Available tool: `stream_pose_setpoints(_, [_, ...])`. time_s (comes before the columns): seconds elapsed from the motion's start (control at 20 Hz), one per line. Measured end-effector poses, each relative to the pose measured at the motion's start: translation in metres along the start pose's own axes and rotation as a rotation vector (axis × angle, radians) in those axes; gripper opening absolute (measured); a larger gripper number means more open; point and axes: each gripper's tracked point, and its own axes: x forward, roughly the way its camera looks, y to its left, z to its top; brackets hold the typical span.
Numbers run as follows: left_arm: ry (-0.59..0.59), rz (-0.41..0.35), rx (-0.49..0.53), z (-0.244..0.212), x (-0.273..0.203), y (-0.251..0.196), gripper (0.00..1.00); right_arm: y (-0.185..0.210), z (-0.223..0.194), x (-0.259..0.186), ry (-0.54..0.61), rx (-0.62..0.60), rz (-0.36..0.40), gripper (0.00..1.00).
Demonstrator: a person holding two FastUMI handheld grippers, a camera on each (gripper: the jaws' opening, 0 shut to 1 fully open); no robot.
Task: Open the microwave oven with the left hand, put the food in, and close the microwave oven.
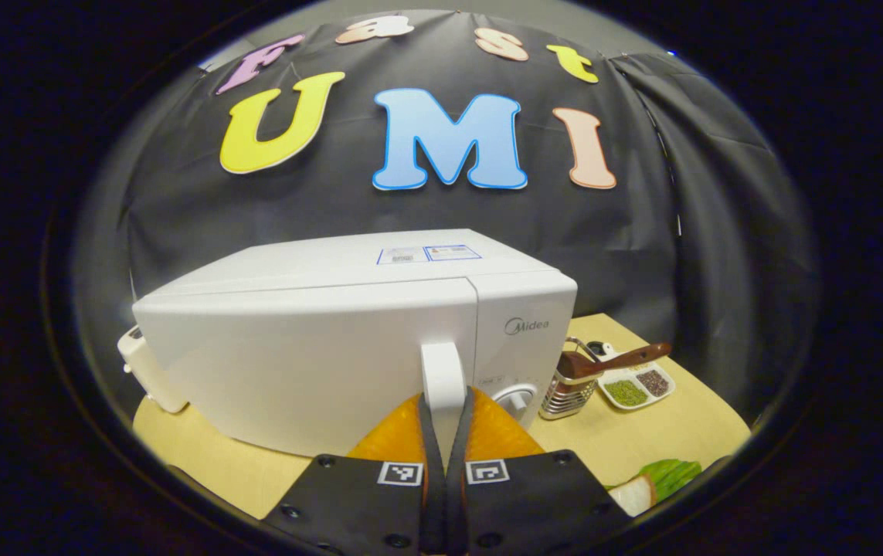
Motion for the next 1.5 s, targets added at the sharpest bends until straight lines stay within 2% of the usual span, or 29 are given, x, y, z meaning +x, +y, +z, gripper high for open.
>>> stream_pose_setpoints(0.05, [0.018, -0.005, -0.005, -0.001, -0.003, -0.001, 0.06, 0.000, 0.002, -0.001, -0.003, 0.003, 0.002, 0.99])
stream_pose_setpoints(0.25, [0.028, -0.037, 0.028, -0.023, -0.061, 0.002, 0.06, 0.002, 0.002, -0.004, -0.010, 0.019, 0.006, 0.98])
stream_pose_setpoints(0.3, [0.048, -0.052, 0.023, -0.030, -0.072, 0.004, 0.09, 0.008, 0.000, -0.005, -0.006, 0.028, 0.019, 0.98])
stream_pose_setpoints(0.4, [0.066, -0.072, 0.039, -0.035, -0.090, 0.009, 0.06, 0.017, -0.001, -0.008, -0.002, 0.035, 0.038, 0.99])
stream_pose_setpoints(0.65, [0.093, -0.144, 0.057, -0.054, -0.143, 0.026, 0.06, 0.045, 0.008, -0.029, -0.028, 0.030, 0.076, 0.98])
stream_pose_setpoints(1.1, [0.150, -0.171, 0.122, -0.093, -0.248, 0.106, 0.06, 0.093, -0.010, -0.056, 0.001, 0.031, 0.117, 0.98])
stream_pose_setpoints(1.5, [0.184, -0.227, 0.139, -0.114, -0.299, 0.184, 0.06, 0.138, -0.020, -0.065, 0.025, -0.020, 0.187, 0.99])
